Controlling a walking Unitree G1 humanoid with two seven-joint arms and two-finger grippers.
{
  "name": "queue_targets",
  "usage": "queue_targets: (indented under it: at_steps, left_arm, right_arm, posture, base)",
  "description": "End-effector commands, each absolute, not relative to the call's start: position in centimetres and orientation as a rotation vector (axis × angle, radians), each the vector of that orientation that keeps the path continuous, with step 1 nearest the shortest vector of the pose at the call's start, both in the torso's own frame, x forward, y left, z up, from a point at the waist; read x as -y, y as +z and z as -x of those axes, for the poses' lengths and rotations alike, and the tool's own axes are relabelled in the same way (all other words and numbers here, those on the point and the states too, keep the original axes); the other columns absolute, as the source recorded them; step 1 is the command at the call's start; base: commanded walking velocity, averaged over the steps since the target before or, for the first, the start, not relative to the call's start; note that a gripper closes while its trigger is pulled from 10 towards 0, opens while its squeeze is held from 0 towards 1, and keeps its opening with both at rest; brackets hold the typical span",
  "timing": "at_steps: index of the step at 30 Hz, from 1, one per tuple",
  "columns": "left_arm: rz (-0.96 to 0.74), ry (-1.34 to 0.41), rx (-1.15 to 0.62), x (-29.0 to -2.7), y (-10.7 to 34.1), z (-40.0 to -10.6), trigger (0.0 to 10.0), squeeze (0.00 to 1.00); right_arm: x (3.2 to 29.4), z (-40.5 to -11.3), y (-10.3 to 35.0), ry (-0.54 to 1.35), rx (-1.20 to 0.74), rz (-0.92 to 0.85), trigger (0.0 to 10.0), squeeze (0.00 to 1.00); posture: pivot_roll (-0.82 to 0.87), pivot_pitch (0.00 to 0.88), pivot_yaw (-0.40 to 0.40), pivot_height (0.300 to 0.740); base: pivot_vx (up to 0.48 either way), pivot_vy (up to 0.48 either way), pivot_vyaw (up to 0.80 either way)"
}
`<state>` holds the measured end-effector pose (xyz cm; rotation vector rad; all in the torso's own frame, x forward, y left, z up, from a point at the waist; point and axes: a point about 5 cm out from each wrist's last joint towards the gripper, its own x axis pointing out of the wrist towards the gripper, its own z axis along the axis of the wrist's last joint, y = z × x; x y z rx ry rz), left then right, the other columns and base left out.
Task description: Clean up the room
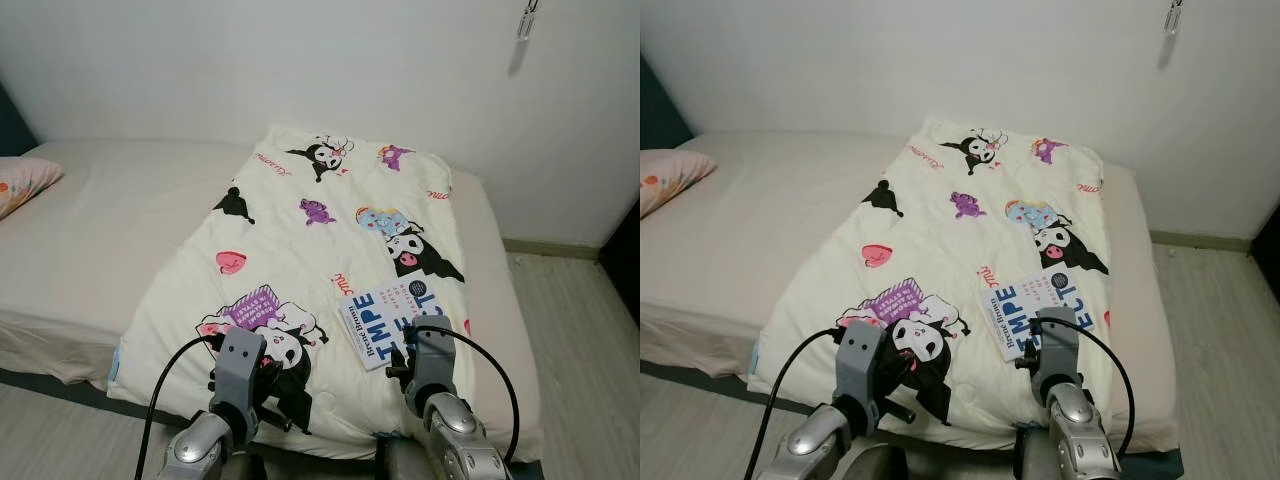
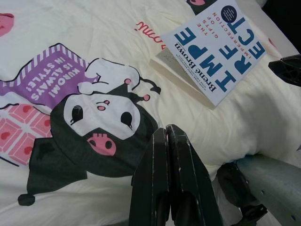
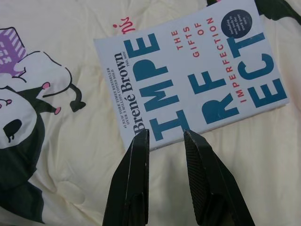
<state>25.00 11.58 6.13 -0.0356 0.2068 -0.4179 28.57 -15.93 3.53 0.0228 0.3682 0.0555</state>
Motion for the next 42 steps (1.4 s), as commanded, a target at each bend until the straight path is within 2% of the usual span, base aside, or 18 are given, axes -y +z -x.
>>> queue_targets:
  at_steps: [1,18,20,23,24,26,27,32,35,40,42]
  left_arm:
    - [0.017,-0.413,-0.216,-12.2,6.0,-24.7,10.0,0.0]
    - [-0.002,-0.405,-0.206,-12.4,6.1,-25.0,10.0,0.0]
    - [-0.009,-0.411,-0.196,-12.5,6.2,-25.1,10.0,0.0]
    - [-0.011,-0.425,-0.153,-12.6,6.9,-25.5,10.0,0.0]
    - [-0.011,-0.427,-0.14,-12.7,7.1,-25.6,10.0,0.0]
    - [-0.011,-0.429,-0.133,-12.7,7.3,-25.7,10.0,0.0]
    - [-0.011,-0.43,-0.129,-12.7,7.3,-25.7,10.0,0.0]
    - [-0.064,-0.471,-0.1,-12.6,7.9,-25.8,10.0,0.0]
    - [-0.081,-0.482,-0.087,-12.6,8.1,-25.8,10.0,0.0]
    - [-0.1,-0.504,-0.044,-12.8,9.2,-26.0,10.0,0.0]
    - [-0.103,-0.515,-0.034,-12.7,9.5,-26.0,10.0,0.0]
  right_arm:
    - [15.8,-28.4,3.5,0.047,-0.376,-0.046,10.0,0.0]
    - [15.9,-28.4,3.5,0.018,-0.374,-0.076,10.0,0.0]
    - [15.9,-28.4,3.4,0.007,-0.379,-0.11,10.0,0.0]
    - [16.0,-28.4,3.0,-0.064,-0.405,-0.252,10.0,0.0]
    - [16.1,-28.5,2.8,-0.087,-0.417,-0.283,10.0,0.07]
    - [16.2,-28.5,2.6,-0.1,-0.424,-0.298,10.0,0.07]
    - [16.3,-28.5,2.6,-0.108,-0.429,-0.306,10.0,1.0]
    - [16.6,-29.5,1.6,-0.2,-0.476,-0.443,10.0,1.0]
    - [16.7,-29.8,1.5,-0.217,-0.486,-0.47,10.0,1.0]
    - [16.9,-30.9,1.6,-0.252,-0.542,-0.463,10.0,1.0]
    - [17.0,-31.1,1.7,-0.253,-0.558,-0.436,10.0,1.0]
  posture:
    - [0.0,0.104,0.028,0.604]
    - [0.0,0.095,0.031,0.604]
    - [0.0,0.097,0.03,0.604]
    - [0.0,0.102,0.032,0.604]
    - [0.0,0.106,0.033,0.604]
    - [0.0,0.106,0.033,0.604]
    - [0.0,0.106,0.033,0.604]
    - [0.01,0.156,0.035,0.604]
    - [0.01,0.156,0.035,0.604]
    - [0.04,0.231,0.026,0.604]
    - [0.04,0.231,0.026,0.604]
  base:
    - [0.0,0.0,0.0]
    - [0.0,0.0,0.0]
    - [0.0,0.0,0.0]
    - [0.0,0.0,0.0]
    - [0.0,0.0,0.0]
    - [0.0,0.0,0.0]
    - [0.0,0.0,0.0]
    - [0.0,0.0,0.0]
    - [0.0,0.0,0.0]
    - [0.0,0.0,0.0]
    - [0.0,0.0,0.0]
